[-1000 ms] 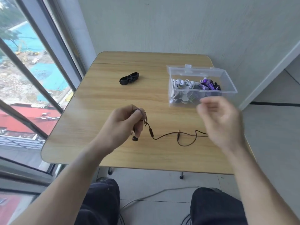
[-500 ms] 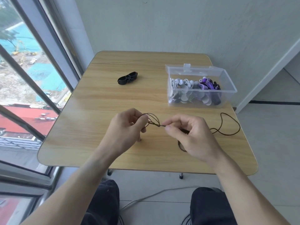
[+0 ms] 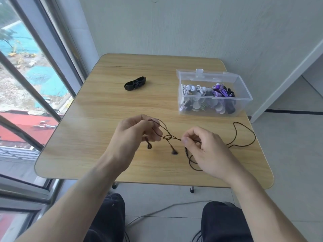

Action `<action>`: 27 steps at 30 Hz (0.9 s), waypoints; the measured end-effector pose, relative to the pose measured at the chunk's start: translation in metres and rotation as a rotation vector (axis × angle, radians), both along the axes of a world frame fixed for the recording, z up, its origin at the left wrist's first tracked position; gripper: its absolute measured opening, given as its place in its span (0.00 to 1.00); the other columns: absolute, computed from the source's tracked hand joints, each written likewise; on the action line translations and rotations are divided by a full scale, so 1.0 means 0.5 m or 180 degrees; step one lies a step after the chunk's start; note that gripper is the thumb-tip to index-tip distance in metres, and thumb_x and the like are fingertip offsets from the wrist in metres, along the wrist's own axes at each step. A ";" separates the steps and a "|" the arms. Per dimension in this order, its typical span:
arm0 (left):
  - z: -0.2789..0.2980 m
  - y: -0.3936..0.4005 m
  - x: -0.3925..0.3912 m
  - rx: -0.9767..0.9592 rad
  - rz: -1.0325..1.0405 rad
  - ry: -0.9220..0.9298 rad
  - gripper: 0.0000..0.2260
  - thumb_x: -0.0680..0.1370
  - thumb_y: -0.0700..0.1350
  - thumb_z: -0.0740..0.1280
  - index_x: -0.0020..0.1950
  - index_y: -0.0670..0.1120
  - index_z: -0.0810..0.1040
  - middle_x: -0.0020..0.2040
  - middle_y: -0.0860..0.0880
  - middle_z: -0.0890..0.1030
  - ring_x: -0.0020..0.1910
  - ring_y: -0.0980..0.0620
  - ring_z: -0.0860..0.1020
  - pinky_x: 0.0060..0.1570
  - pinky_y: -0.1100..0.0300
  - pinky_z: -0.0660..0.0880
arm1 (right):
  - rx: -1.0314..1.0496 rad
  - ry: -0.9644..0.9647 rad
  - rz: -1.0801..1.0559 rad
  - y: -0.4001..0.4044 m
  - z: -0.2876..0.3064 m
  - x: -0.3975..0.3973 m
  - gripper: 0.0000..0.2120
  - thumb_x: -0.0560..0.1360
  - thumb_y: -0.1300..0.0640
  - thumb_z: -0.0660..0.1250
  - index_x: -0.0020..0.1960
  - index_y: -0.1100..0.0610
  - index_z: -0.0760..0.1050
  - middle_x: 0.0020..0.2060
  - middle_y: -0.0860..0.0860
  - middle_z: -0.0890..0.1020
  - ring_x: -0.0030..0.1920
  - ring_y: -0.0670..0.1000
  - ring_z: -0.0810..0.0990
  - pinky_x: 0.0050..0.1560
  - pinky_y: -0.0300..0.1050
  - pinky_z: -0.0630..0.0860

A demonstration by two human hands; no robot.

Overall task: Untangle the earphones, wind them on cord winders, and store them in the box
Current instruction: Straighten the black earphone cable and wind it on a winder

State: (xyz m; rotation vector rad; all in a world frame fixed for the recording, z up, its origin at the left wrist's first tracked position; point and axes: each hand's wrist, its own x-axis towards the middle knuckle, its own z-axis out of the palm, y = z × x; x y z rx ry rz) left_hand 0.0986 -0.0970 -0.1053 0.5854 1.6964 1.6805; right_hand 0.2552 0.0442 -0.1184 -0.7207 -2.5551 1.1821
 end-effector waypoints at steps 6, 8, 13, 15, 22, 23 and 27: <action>-0.004 0.001 0.015 -0.0189 -0.0202 0.0399 0.06 0.80 0.42 0.68 0.47 0.43 0.84 0.35 0.45 0.82 0.33 0.47 0.77 0.43 0.48 0.74 | -0.0245 0.0945 0.0002 -0.009 0.009 -0.009 0.06 0.79 0.52 0.69 0.53 0.52 0.81 0.48 0.43 0.84 0.54 0.43 0.81 0.53 0.30 0.73; -0.004 0.002 0.020 -0.0185 -0.0232 0.0416 0.07 0.79 0.44 0.69 0.47 0.41 0.83 0.34 0.45 0.81 0.31 0.47 0.76 0.40 0.46 0.73 | -0.0618 0.0925 0.0170 -0.023 0.014 -0.016 0.08 0.75 0.48 0.72 0.51 0.50 0.82 0.46 0.42 0.85 0.53 0.45 0.83 0.55 0.39 0.76; -0.006 0.005 0.029 -0.0429 -0.0248 0.0849 0.11 0.80 0.49 0.68 0.43 0.43 0.81 0.30 0.48 0.81 0.29 0.50 0.75 0.34 0.55 0.73 | -0.0750 0.1001 -0.0005 -0.024 0.008 -0.030 0.03 0.75 0.52 0.74 0.44 0.50 0.81 0.42 0.45 0.86 0.47 0.48 0.83 0.56 0.58 0.77; -0.008 0.003 0.028 -0.0670 -0.0256 0.1281 0.11 0.79 0.50 0.69 0.40 0.47 0.81 0.30 0.49 0.81 0.28 0.52 0.75 0.31 0.59 0.72 | -0.1170 0.1159 -0.0141 -0.016 0.016 -0.024 0.04 0.76 0.56 0.73 0.43 0.52 0.81 0.44 0.51 0.86 0.46 0.54 0.84 0.54 0.58 0.78; -0.017 0.002 0.007 -0.0791 0.0240 0.1594 0.05 0.76 0.48 0.73 0.40 0.52 0.84 0.33 0.53 0.83 0.30 0.56 0.80 0.30 0.65 0.73 | -0.1836 0.1400 -0.0055 -0.010 0.020 -0.019 0.03 0.77 0.64 0.70 0.46 0.65 0.77 0.41 0.57 0.87 0.44 0.54 0.85 0.48 0.41 0.79; -0.018 0.001 0.004 -0.0798 0.0291 0.1518 0.04 0.75 0.47 0.74 0.41 0.52 0.84 0.34 0.53 0.83 0.31 0.57 0.80 0.29 0.66 0.72 | -0.1826 0.1429 -0.0049 -0.013 0.020 -0.020 0.03 0.77 0.65 0.69 0.46 0.65 0.77 0.41 0.57 0.87 0.44 0.52 0.85 0.48 0.40 0.78; -0.022 0.000 -0.001 -0.0819 0.0163 0.1090 0.04 0.75 0.47 0.75 0.40 0.53 0.85 0.31 0.54 0.81 0.31 0.58 0.79 0.31 0.64 0.71 | -0.1827 0.1682 -0.0060 -0.010 0.022 -0.019 0.04 0.77 0.63 0.70 0.45 0.60 0.75 0.41 0.57 0.86 0.46 0.50 0.84 0.51 0.40 0.77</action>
